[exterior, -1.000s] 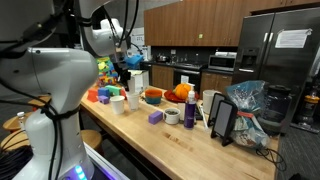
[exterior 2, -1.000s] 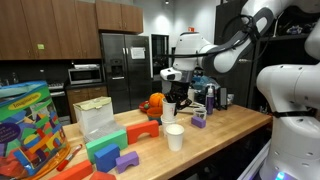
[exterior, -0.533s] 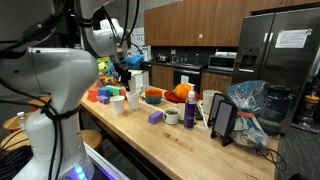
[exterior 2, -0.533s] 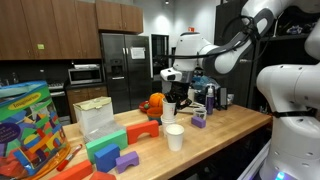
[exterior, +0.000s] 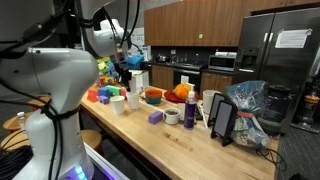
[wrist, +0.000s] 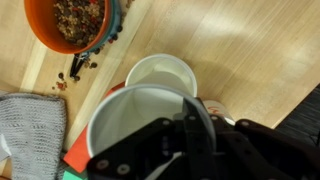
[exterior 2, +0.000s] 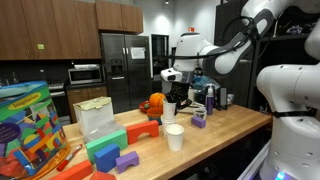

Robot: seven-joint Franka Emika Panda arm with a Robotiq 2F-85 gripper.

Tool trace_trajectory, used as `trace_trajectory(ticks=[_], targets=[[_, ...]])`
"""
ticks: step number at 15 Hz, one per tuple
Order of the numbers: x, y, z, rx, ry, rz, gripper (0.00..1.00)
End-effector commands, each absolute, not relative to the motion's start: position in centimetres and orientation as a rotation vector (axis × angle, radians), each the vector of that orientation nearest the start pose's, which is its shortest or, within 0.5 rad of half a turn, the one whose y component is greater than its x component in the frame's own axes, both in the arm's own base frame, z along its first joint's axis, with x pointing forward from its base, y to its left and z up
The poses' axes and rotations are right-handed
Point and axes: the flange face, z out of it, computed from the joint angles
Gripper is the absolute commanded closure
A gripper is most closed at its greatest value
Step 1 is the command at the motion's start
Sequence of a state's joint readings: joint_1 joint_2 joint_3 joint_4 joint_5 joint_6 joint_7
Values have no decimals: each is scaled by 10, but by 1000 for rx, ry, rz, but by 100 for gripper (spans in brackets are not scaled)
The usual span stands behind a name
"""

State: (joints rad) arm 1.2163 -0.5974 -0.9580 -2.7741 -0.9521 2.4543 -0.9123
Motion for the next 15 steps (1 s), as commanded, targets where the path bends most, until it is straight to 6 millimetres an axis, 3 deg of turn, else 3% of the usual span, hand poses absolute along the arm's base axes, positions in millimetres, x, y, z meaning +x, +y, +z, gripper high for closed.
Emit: trace_trajectory(ticks=[1,4,13,15], targets=[[353,128,328,1656,2399,252,74],[354,126,327,1666,2397,254,64],[350,129,331,1687,2395,243,2],[346,134,336,1681,2420,236,0]])
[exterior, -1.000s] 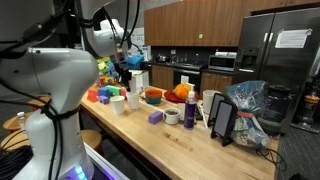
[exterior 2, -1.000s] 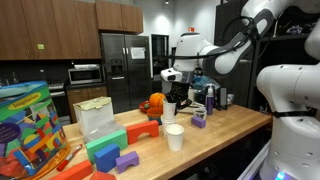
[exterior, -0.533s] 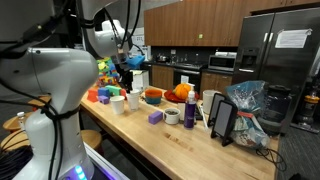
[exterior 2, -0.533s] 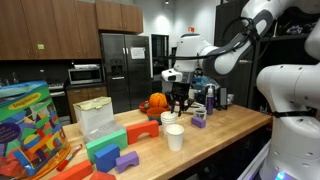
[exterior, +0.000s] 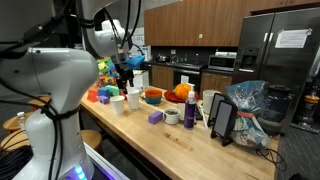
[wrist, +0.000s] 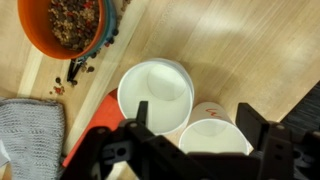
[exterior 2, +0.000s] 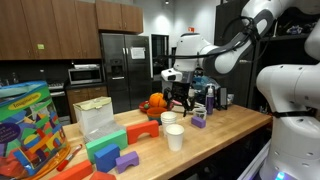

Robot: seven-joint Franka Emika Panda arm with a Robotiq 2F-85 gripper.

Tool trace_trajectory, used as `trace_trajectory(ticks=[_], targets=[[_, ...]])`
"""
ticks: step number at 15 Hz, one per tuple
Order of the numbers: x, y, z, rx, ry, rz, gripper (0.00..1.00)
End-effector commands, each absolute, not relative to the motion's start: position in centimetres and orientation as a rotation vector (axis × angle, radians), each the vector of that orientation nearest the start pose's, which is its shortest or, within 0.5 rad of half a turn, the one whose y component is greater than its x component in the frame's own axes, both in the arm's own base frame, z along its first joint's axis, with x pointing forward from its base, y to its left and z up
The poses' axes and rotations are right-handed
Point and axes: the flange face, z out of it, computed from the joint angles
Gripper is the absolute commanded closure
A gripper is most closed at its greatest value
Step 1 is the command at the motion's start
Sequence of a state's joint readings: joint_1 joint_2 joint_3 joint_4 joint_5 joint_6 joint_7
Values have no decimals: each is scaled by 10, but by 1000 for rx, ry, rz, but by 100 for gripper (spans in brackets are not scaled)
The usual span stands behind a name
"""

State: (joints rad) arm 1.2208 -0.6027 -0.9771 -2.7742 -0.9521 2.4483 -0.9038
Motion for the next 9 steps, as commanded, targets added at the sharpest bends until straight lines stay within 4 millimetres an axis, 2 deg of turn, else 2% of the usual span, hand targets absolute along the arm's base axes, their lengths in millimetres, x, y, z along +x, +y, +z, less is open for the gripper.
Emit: trace_trajectory(ticks=[1,9], targets=[[344,136,339,1680,2430,234,0],[317,154,350,1631,2559,125,0]])
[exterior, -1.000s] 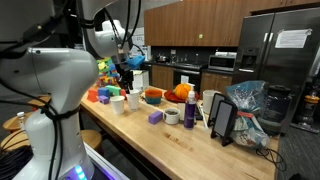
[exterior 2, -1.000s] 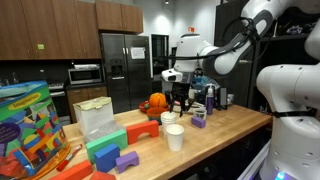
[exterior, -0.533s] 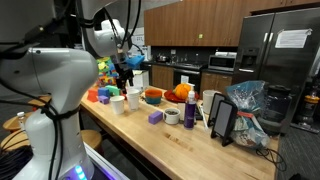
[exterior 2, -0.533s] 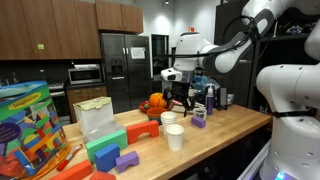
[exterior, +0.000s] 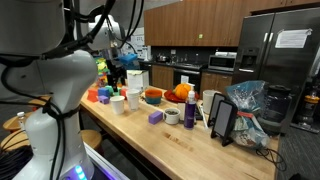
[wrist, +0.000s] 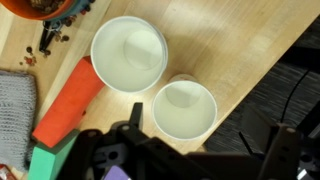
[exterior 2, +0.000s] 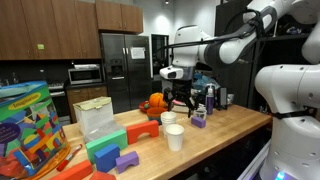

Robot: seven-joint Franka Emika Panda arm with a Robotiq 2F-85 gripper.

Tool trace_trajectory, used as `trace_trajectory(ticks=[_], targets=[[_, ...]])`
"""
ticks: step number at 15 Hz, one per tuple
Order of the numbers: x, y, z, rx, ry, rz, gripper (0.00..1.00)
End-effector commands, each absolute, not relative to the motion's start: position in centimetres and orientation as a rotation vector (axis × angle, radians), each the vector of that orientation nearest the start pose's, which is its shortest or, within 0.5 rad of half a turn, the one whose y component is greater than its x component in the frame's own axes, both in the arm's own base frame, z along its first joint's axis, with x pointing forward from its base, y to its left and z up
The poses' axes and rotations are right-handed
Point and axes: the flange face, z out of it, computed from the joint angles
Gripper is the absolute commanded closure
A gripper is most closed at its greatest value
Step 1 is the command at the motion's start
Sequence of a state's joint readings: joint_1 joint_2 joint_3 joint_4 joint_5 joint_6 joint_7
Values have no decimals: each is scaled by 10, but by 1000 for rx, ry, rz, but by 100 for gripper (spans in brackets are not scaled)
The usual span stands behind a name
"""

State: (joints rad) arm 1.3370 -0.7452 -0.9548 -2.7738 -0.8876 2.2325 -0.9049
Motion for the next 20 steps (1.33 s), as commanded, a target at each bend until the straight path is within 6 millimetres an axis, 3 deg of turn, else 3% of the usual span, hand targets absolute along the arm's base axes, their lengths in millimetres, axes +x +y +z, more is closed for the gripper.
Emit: trace_trajectory(ticks=[1,6,13,20], targets=[[315,155,351,1618,2580,113,0],[307,160,347,1550,2642,91,0],[306,159,315,1470,2753,41,0],[310,152,298,1429,2785,59,0]])
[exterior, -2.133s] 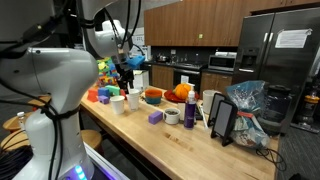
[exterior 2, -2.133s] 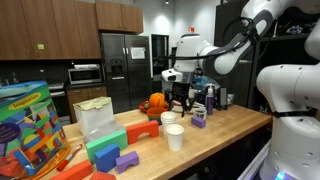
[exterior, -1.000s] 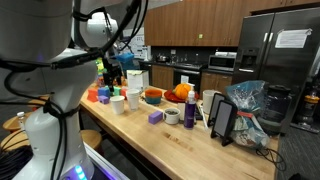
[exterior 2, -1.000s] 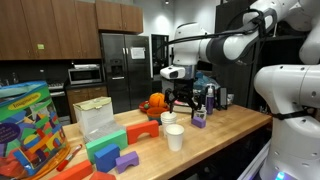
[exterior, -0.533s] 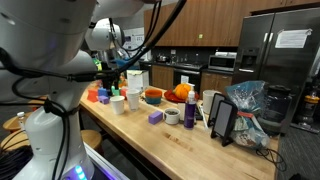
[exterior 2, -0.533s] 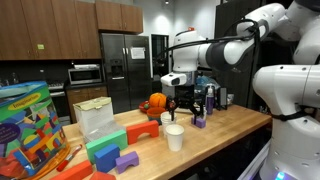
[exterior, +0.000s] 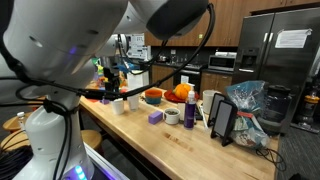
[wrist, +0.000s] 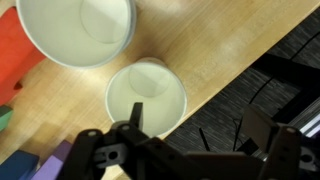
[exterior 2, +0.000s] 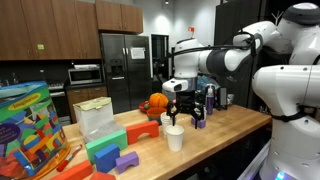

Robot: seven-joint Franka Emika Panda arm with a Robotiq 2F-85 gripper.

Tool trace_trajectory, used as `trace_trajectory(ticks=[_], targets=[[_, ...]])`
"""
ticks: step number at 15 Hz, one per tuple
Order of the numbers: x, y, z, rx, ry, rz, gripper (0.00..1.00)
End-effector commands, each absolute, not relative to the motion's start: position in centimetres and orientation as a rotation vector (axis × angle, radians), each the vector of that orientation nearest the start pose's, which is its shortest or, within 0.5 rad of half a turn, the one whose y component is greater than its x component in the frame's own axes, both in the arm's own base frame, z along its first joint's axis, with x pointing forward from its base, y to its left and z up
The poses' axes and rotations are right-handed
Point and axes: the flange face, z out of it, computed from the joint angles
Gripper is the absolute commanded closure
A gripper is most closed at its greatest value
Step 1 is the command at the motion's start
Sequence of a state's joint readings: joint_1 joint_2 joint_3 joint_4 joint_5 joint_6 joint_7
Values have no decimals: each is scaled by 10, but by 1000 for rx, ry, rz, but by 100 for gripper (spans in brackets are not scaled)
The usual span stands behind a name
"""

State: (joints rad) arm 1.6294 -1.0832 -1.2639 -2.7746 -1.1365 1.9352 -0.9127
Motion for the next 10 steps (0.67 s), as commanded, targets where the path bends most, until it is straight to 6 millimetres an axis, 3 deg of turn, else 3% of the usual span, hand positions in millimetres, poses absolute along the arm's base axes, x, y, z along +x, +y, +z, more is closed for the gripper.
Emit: trace_trajectory(ticks=[1,6,10], targets=[[310,151,297,1426,2788,62,0],[312,147,291,1418,2796,74,0],[313,143,288,1416,2805,76,5]])
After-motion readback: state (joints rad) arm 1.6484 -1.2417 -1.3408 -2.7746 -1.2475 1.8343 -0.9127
